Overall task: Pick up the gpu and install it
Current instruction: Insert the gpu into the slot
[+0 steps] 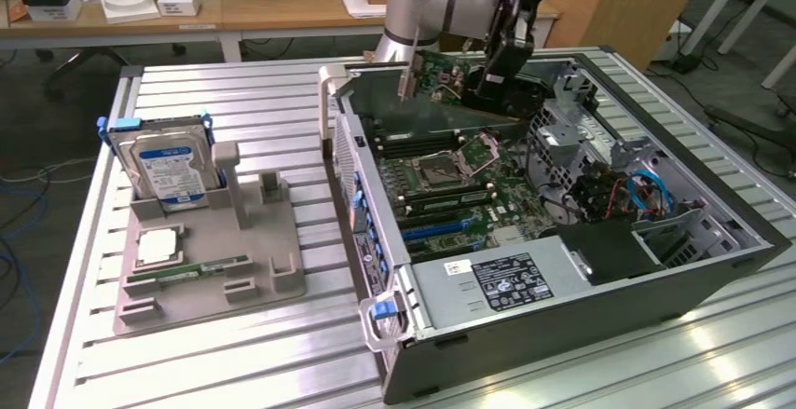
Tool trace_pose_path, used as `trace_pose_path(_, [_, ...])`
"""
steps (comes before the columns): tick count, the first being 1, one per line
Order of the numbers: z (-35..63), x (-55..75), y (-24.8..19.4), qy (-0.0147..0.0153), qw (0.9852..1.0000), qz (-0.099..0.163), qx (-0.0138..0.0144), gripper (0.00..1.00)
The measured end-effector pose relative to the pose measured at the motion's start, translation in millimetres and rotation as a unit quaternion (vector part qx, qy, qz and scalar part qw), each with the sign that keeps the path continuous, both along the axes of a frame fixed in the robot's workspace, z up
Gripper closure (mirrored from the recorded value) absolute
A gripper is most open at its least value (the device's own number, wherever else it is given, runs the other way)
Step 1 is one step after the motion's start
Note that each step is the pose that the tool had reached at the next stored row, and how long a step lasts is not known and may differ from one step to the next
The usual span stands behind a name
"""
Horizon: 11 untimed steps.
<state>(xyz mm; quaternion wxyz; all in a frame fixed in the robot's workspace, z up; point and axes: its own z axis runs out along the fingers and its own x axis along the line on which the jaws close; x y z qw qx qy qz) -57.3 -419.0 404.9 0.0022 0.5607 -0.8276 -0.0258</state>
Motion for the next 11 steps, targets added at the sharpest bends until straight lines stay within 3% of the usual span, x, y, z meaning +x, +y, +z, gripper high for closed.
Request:
trace_pose_path(5, [-2.5, 0.0, -0.1, -0.0002, 0.9991, 0.043, 0.0000, 0.74])
trace_pose_path(6, [-2.7, 0.1, -0.1, -0.0016, 0.9988, 0.049, -0.0001, 0.74])
trace_pose_path(11, [-3.8, 0.1, -0.1, -0.0174, 0.9969, 0.076, -0.0007, 0.74])
